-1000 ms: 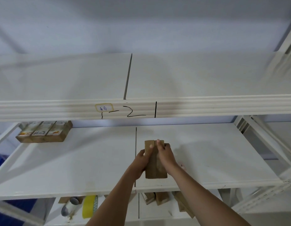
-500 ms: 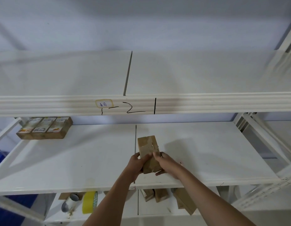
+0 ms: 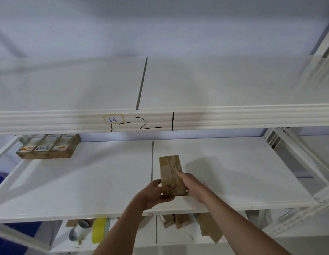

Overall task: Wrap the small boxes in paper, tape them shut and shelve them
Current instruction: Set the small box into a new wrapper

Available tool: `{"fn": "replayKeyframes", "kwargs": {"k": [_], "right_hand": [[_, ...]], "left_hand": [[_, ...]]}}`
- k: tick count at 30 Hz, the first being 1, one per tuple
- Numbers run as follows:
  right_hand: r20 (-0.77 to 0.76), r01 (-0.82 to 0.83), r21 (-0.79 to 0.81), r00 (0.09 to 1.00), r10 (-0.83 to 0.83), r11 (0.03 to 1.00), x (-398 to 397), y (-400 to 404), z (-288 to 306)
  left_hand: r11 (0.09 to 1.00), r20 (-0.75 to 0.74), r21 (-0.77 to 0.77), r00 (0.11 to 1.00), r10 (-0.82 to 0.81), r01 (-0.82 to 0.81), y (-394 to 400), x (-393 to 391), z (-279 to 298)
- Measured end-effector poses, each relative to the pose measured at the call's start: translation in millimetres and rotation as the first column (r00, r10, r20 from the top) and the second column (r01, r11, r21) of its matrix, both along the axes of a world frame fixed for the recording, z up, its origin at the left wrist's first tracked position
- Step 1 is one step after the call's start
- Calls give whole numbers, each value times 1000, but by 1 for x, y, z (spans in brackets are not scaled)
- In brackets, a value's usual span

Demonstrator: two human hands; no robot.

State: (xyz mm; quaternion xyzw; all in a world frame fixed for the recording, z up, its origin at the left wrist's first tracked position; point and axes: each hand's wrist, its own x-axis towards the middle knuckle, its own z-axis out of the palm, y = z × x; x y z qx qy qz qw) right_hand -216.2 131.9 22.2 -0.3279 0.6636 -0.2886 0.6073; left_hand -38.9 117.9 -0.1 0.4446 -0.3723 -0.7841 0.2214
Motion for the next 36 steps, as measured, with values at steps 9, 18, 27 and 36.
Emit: {"fn": "replayKeyframes", "kwargs": {"k": [9,18,27,36], "right_hand": [[25,83,-25,996,-82,996,-10,-18,-2],[-188,194,-119,959,-214,974,-8,-15,2],[-74,174,-251,977,-199,952,-3,-21,10],[30,41,-148,999,-37,988,-6,-15,-9]], "left_hand": [[991,7,-112,998,-68,68,-4,-1,-4],[931,309,-364,946,94,27,-11,-16,-7],[934,149,-264,946,287,-242,-22,-22,-12],[978,-61,-68,979,194,-198,-24,-19,-5]]}}
